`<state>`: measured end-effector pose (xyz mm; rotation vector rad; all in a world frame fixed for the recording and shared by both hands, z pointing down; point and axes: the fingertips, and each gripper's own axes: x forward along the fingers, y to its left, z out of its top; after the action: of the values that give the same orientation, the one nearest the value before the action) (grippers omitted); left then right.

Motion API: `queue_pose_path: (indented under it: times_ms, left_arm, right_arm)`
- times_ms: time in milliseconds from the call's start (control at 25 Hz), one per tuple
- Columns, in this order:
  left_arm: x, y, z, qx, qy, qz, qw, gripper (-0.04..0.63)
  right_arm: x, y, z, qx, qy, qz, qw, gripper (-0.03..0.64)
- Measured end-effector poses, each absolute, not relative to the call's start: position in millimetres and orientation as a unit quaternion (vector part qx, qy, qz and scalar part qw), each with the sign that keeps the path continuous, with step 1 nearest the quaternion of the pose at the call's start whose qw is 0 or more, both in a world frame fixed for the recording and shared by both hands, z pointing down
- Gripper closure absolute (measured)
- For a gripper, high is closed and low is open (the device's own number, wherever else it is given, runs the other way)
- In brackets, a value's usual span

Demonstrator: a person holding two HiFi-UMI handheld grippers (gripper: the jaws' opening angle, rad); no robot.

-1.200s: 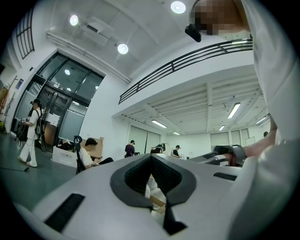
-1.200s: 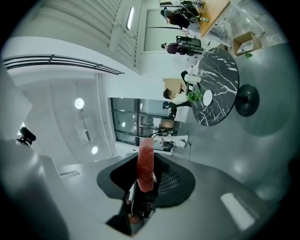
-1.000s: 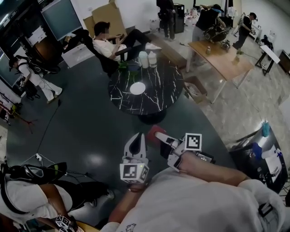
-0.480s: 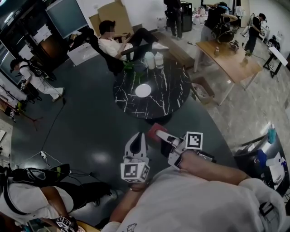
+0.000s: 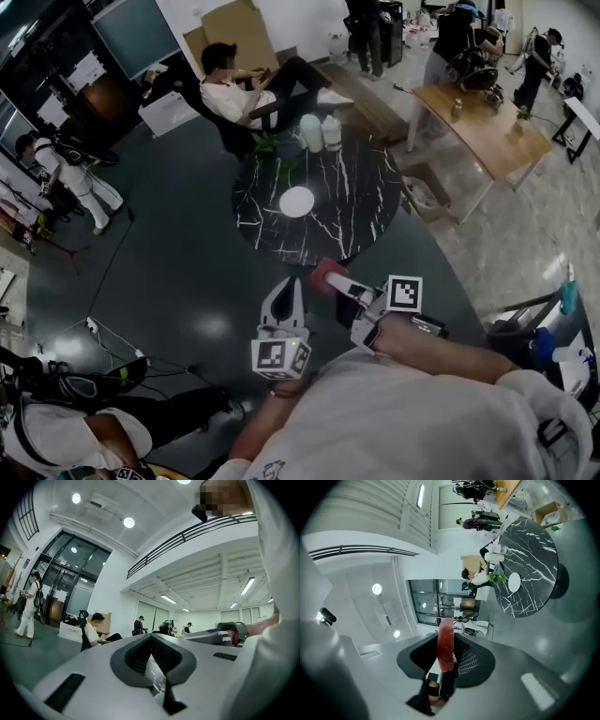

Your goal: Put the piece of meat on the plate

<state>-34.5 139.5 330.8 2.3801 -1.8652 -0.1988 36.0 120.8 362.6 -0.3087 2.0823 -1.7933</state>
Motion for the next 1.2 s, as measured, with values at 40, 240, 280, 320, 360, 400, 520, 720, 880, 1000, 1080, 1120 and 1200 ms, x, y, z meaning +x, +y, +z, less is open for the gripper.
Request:
queue_pose_path:
  times_ms: [40,240,280,320,360,400,520,720,880,1000,1080,1120,1200]
  left_arm:
    - [-35,129,333,0.783,-0.616,-0.066,0.057,0.589]
    - [-30,78,337,0.776,-0.624,-0.069,0.064,0.589]
    - [-29,68,336,0.774,-0.625,-0.070,0.064,0.589]
    - [-27,58,335,0.773,-0.627,-0.072,0.063,0.589]
    - [-24,49,333,0.772,-0.629,-0.072,0.062,0.589]
    - [-21,40,332,0.771,-0.630,-0.072,0.061,0.589]
    - [-10,16,330,0.767,-0.634,-0.071,0.059,0.589]
    - [5,-8,338,0.756,-0.646,-0.078,0.068,0.589]
    - [9,-19,334,0.750,-0.653,-0.078,0.066,0.589]
    - [12,-23,334,0.746,-0.658,-0.078,0.066,0.589]
    - [14,-27,337,0.747,-0.657,-0.077,0.067,0.589]
    - [14,-30,338,0.748,-0.656,-0.077,0.067,0.589]
    - [15,-35,339,0.751,-0.653,-0.076,0.066,0.589]
  right_arm:
    - [36,110,365,-0.111,0.740,-0.638,0.183,0.528]
    - [42,61,373,-0.112,0.735,-0.647,0.166,0.527]
    - [44,50,373,-0.111,0.737,-0.647,0.162,0.526]
    - [46,41,372,-0.109,0.739,-0.645,0.158,0.526]
    - [48,31,370,-0.106,0.741,-0.644,0.156,0.526]
    - [50,22,369,-0.102,0.741,-0.645,0.155,0.527]
    - [58,-3,367,-0.093,0.738,-0.651,0.153,0.526]
    - [72,-29,367,-0.071,0.743,-0.649,0.146,0.527]
    - [81,-42,365,-0.070,0.740,-0.654,0.142,0.527]
    - [85,-48,368,-0.071,0.739,-0.655,0.141,0.526]
    - [87,-52,370,-0.070,0.739,-0.655,0.142,0.526]
    - [87,-54,371,-0.072,0.739,-0.654,0.141,0.526]
    - [88,-57,372,-0.075,0.740,-0.654,0.141,0.526]
